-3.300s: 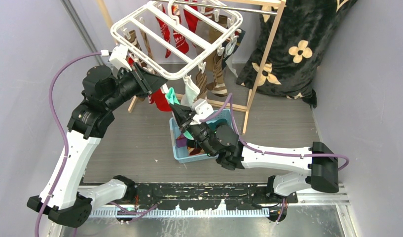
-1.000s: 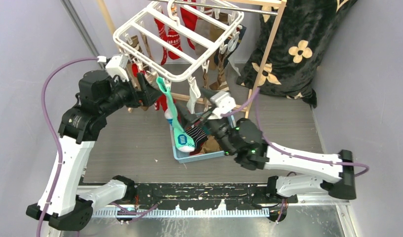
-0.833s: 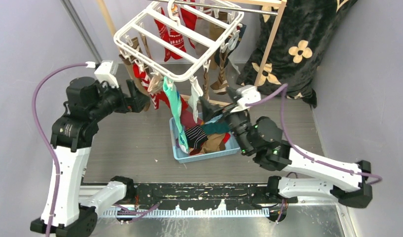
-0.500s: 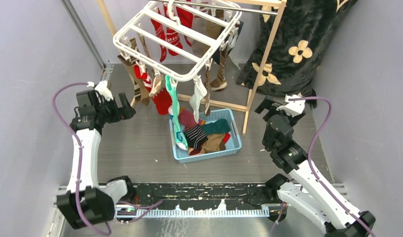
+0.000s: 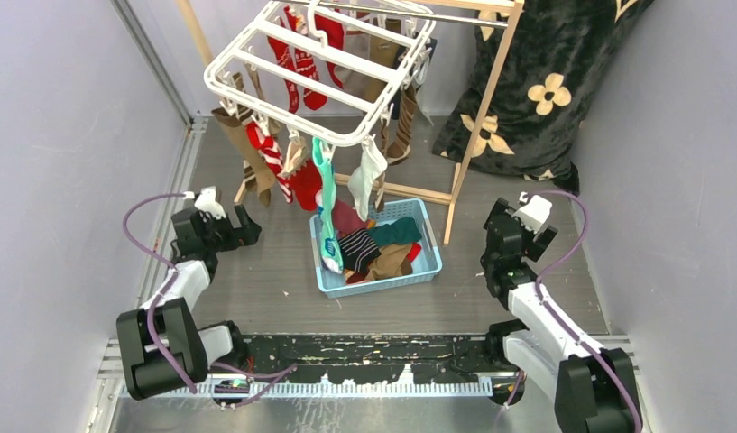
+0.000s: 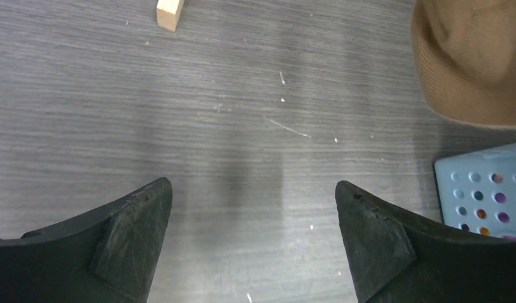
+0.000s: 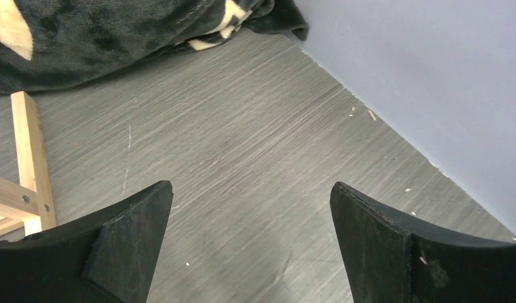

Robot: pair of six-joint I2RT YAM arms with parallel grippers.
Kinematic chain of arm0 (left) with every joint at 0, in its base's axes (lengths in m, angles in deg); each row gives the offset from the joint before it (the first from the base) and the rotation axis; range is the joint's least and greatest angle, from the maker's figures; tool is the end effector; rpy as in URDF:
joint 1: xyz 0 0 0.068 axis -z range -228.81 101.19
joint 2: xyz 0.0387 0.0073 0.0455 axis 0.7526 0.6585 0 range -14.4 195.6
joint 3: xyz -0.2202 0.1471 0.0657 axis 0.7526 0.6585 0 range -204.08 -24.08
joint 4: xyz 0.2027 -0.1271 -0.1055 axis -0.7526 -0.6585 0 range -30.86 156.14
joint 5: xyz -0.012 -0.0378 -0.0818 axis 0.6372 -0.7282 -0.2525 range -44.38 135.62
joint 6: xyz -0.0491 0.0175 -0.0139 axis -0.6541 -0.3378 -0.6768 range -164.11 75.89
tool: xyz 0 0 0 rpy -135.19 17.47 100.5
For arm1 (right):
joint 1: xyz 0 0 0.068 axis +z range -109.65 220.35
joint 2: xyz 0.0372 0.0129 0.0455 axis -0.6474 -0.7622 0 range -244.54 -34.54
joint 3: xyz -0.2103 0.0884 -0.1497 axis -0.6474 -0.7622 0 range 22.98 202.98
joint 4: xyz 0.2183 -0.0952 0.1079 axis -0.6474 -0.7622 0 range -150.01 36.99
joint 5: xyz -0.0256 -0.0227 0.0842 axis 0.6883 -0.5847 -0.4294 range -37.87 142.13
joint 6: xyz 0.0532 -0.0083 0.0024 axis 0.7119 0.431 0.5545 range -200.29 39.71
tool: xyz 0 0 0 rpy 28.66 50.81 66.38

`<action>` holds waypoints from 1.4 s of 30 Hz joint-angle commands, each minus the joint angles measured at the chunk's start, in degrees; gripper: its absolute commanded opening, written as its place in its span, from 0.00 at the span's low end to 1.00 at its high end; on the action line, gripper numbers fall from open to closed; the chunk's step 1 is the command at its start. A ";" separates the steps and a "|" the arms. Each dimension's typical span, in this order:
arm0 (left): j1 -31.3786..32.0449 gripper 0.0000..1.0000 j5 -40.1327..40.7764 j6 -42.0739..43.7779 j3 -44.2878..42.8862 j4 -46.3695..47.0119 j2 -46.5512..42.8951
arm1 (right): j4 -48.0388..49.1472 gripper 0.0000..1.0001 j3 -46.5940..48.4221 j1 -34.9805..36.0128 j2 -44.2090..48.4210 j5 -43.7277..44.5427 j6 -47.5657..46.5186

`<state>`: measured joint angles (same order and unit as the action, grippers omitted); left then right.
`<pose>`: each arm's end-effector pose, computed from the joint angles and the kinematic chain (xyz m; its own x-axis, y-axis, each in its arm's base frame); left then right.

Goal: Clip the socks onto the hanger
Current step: Reset both arms

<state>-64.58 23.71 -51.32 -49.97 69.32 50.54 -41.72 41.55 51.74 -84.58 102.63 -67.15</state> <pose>0.2182 0.0478 0.1822 -0.5643 -0.2803 -0.7766 -0.0321 0.9473 -0.3186 0.1833 0.0089 0.2059 -0.1963 0.1079 -0.9746 0.6460 0.7620 -0.0458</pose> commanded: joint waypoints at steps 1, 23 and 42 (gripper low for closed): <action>-0.04 1.00 -1.66 -2.41 4.18 24.51 4.03 | 17.32 1.00 -0.63 -2.35 -4.22 -7.01 -1.47; 13.48 1.00 16.48 3.66 5.40 49.60 23.22 | 46.05 1.00 -0.21 -9.78 -38.62 -25.42 -2.55; 13.94 1.00 15.76 4.56 4.53 50.08 23.91 | 44.06 1.00 1.38 -9.81 -39.22 -24.70 -2.94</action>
<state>-50.75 38.46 -48.08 -44.33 116.47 75.04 -0.79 41.37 42.10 -124.32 77.91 -69.64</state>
